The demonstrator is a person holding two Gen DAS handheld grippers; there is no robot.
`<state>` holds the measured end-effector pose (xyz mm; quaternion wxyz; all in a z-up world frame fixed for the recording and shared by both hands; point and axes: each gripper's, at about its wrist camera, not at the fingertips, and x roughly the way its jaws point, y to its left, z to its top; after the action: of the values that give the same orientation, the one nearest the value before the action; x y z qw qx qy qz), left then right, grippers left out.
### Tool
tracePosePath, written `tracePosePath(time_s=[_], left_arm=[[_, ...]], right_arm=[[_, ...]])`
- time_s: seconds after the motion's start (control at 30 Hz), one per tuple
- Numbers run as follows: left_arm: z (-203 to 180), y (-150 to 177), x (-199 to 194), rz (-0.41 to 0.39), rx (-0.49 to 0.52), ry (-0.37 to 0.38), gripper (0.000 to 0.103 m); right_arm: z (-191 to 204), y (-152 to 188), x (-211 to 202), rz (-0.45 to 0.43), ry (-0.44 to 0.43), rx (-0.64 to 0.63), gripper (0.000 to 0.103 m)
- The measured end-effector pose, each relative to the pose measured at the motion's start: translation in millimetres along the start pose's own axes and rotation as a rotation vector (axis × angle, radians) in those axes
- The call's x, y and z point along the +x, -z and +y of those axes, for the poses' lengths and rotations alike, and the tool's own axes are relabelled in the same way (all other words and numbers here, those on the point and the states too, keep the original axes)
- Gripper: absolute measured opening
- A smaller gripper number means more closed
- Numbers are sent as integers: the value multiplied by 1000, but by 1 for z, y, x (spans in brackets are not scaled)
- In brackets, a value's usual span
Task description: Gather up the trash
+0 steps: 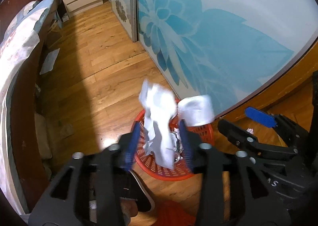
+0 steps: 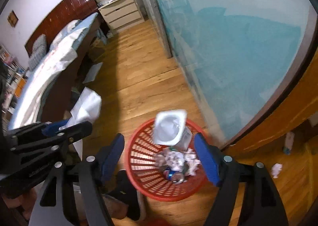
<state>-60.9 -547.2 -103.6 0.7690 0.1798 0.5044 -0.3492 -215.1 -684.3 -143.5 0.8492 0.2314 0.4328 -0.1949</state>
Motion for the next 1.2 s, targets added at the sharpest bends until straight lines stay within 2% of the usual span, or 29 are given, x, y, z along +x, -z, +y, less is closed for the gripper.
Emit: tracePosePath(time_s=[0.1,0.3,0.4,0.53,0.7,0.77,0.9,1.03,1.13,1.2], left_arm=[[0,1,-7,-19,10,-10,57],[12,5,-39,-82,-9,-30,64],[28,7,-66,-131,-39,-29,69],[67,9,-124,-242,-94,-61,73],[139,28,-211,-400,-178,-189,86],[180,43,-247,-453,-231,-253,90],[251,82,-290,-524,-355,-324,94],[315,125,-307,-538,-468,-429,95],[351,153,-305,-524,-551,-523,96],[370,170,-305,-543,-604,-555,96]], right_arm=[[-3,-4,-9,-18,20,24,72],[4,-13,-33,-62,53,12,72],[15,-22,-49,-86,31,0,73],[53,-40,-80,-154,-38,-40,73],[138,-67,-121,-252,-153,-143,75],[185,-75,-137,-293,-215,-199,79],[282,-78,-158,-343,-347,-313,84],[384,-67,-164,-345,-466,-436,85],[443,-55,-161,-335,-523,-501,85],[478,-48,-157,-334,-566,-535,86]])
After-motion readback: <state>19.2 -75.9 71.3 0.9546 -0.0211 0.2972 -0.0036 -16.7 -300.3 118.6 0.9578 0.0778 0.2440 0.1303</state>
